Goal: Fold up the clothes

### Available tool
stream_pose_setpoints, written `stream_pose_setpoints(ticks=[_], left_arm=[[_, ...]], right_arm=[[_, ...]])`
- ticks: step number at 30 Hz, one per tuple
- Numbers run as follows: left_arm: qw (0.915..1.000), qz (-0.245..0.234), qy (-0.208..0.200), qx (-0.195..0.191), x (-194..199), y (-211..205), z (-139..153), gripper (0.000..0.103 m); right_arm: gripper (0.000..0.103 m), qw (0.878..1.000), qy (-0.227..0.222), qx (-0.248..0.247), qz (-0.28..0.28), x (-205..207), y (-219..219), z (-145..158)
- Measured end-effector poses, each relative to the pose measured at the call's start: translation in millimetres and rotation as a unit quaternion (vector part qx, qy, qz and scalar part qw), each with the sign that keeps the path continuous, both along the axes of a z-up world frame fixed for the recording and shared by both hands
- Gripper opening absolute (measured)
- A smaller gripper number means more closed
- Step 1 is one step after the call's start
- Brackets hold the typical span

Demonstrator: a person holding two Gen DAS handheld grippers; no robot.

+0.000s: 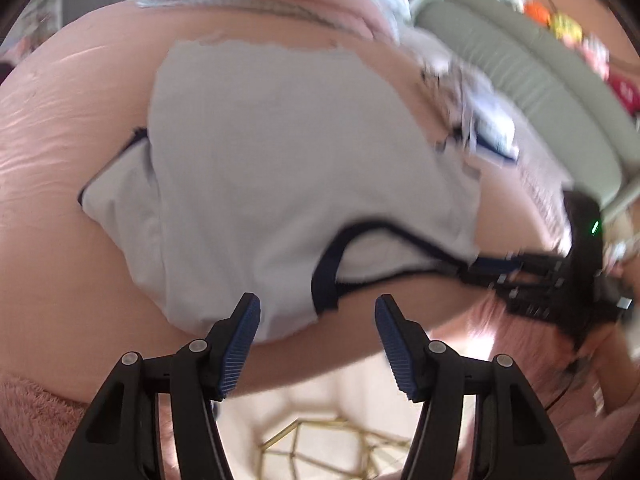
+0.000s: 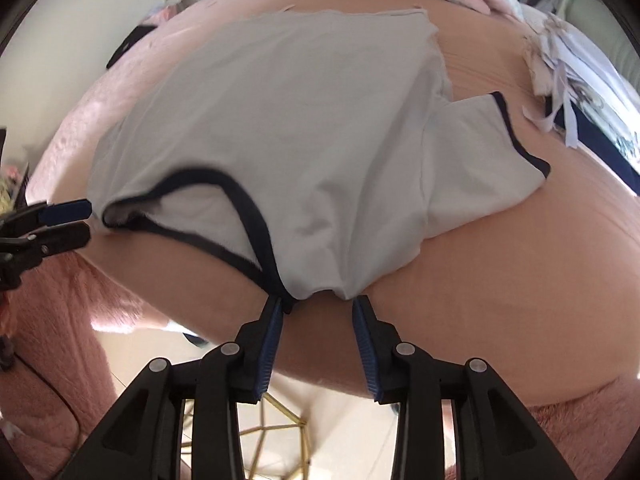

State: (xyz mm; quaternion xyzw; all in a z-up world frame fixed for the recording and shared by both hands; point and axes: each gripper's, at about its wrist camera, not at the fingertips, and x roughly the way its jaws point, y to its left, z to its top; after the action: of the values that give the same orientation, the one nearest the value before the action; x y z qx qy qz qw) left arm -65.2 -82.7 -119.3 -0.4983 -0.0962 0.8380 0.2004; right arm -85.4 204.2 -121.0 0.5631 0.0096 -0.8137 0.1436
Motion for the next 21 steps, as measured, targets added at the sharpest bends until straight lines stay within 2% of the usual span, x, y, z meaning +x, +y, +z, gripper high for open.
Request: stream_pose_setpoints(ticks=[2,3,5,7,8,10,11,12,14,17,21], left_arm=[[0.9991,0.038,0.020,0.000,-9.1,-8.2,4.6,0.057],[0.9982,0.053,0.020,-0.021,-16.6,-6.3,1.6,0.057],[0.9950,0.057,-0.007,-0.082,-33.8,2.5,-15.0,0.057],[0.9863,0.027,-0.055,-0.153,-40.0,20.2,-35.0,0.057],[0.9807,0.009,-0.061,-0.185,-37.4,29.7,-40.3,0.057],[0.9720,-0.019,-0.037,-0.231,-22.7,43.9,-40.4,0.057],[0.9703,-0.025,-0.033,-0.238,-16.1,44.2,-39.7,0.057],[0.9685,-0.031,-0.029,-0.245,-9.5,44.5,-39.0,0.057],[0.9712,-0.036,-0.038,-0.233,-2.7,37.8,-36.3,0.057],[0.9792,-0.038,-0.062,-0.189,-1.8,21.2,-27.6,0.057],[0.9900,0.016,-0.047,-0.132,-8.9,-3.8,-11.6,0.057]], right_arm=[[0.035,1.000,0.017,-0.019,-0.018,-6.7,4.7,9.9],[0.035,0.999,0.027,-0.026,-0.028,-10.8,6.4,14.1],[0.036,0.998,0.043,-0.030,-0.043,-20.2,7.5,18.1],[0.039,0.998,0.040,0.000,-0.048,-30.8,4.2,9.3],[0.040,0.998,0.030,0.030,-0.036,-34.6,-0.5,1.3],[0.040,0.997,0.025,0.072,-0.005,-30.8,-9.6,-4.5],[0.042,0.997,0.027,0.072,0.007,-23.5,-10.9,-1.4],[0.043,0.998,0.004,0.051,0.026,-16.3,-10.0,-0.6],[0.045,0.997,-0.041,-0.002,0.067,-2.4,-7.3,1.5],[0.045,0.997,-0.008,-0.026,0.072,6.0,2.4,22.7],[0.045,0.998,0.036,-0.043,0.005,-15.6,22.6,38.3]])
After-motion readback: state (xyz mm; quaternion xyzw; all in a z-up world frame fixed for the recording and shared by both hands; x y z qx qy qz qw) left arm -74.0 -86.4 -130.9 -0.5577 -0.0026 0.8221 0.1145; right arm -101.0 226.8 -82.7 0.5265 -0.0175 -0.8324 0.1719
